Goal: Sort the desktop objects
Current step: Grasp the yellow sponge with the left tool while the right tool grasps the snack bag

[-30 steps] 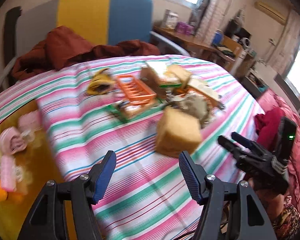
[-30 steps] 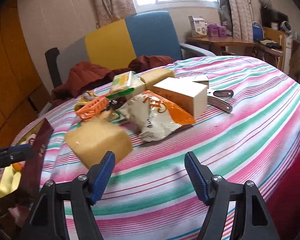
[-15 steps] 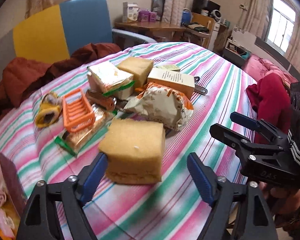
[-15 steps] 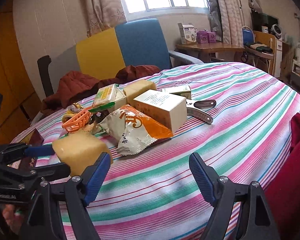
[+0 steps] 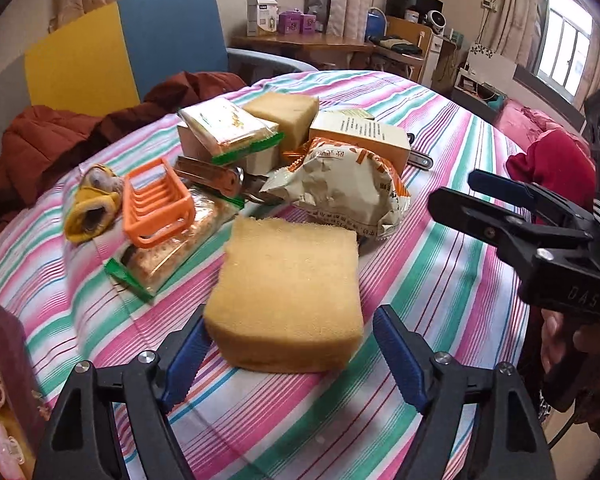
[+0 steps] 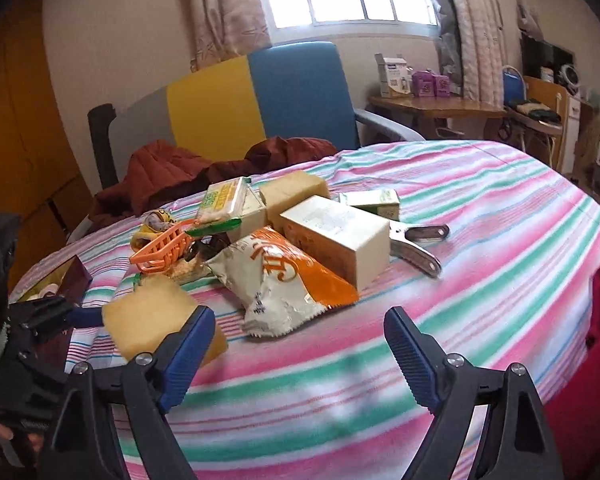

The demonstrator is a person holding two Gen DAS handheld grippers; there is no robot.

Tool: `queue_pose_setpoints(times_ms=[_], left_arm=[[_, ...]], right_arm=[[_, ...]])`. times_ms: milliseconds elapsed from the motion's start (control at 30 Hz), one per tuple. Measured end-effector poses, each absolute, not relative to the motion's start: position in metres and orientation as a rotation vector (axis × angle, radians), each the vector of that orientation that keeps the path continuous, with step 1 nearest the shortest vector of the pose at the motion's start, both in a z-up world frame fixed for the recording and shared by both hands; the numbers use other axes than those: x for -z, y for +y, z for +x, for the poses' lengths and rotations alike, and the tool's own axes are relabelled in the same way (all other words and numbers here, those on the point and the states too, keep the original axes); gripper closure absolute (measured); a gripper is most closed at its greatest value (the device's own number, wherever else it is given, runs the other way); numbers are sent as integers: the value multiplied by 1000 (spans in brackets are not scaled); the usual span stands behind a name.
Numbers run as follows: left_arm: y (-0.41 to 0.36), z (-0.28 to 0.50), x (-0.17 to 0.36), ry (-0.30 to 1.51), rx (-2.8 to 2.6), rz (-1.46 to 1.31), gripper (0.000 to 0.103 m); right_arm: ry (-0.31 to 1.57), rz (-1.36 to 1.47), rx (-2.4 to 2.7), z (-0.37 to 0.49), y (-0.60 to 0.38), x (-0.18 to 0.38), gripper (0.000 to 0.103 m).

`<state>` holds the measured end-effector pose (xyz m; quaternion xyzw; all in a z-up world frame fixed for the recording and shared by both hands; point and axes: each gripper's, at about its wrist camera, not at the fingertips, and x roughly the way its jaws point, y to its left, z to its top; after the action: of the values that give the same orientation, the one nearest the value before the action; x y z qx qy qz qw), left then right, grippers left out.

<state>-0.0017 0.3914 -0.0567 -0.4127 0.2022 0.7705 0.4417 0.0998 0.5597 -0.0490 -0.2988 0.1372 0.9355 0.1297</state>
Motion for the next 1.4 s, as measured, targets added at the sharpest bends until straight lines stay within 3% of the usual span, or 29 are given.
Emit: queue_pose_setpoints(times_ms=[200, 533, 567, 600, 700, 933, 1200, 1400], left_arm=[[390, -11, 58, 431, -1924, -1036, 33], [365, -3, 62, 319, -1966, -1024, 37], [364, -3, 63, 314, -1969, -1019, 37], [364, -2, 63, 316, -1972, -1010, 37], [363, -2, 63, 314, -1977, -1005, 37], [350, 2, 60, 294, -2011, -1013, 38], [334, 13, 55, 298, -2044, -1014, 38], [318, 25, 41, 311, -2077, -953, 38]], right_arm=[[329, -925, -2731, 67, 562, 54, 16], [291, -1094, -2749, 15, 567, 74, 15], [290, -1094, -2740, 14, 568, 77, 17], [306, -1096, -2727, 13, 570, 79, 28], [374, -1092, -2721, 17, 572, 82, 37], [415, -1043, -2714, 36, 555, 80, 44], [625, -1023, -2655, 71, 546, 76, 47], [662, -1033, -2680, 89, 526, 69, 47]])
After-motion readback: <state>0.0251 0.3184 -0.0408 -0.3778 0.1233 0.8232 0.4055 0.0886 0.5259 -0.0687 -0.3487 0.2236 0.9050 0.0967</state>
